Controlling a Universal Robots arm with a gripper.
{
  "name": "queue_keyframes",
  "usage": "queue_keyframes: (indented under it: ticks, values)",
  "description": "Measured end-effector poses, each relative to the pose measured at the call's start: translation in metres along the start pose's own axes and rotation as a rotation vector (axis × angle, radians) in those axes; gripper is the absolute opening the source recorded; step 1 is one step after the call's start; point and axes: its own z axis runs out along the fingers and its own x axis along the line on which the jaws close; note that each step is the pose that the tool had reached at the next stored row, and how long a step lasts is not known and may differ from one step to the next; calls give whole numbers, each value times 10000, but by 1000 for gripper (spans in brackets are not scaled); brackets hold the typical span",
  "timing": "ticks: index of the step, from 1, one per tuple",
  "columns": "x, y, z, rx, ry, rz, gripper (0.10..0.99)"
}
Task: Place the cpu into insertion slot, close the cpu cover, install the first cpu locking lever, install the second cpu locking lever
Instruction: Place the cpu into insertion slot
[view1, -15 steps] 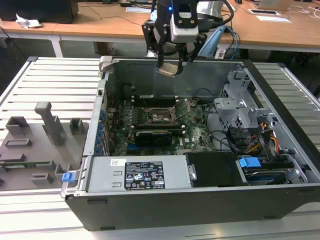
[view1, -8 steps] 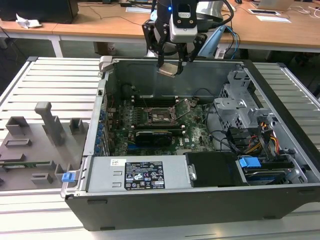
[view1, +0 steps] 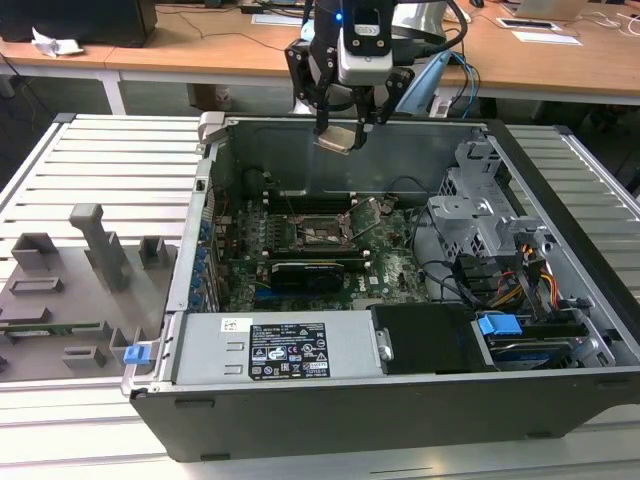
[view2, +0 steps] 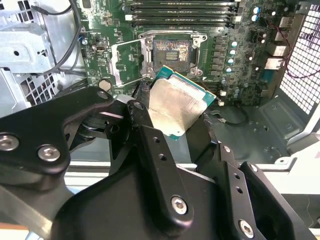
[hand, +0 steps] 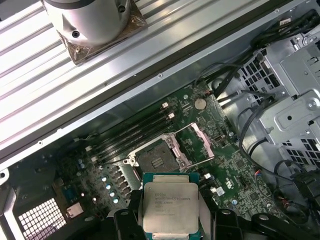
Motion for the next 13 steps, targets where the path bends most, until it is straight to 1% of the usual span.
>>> queue_keyframes:
  ticks: [4, 13]
  values:
    - [1, -1, 2, -6, -29, 318, 537]
    - [1, -2, 13, -24, -112, 1262, 537]
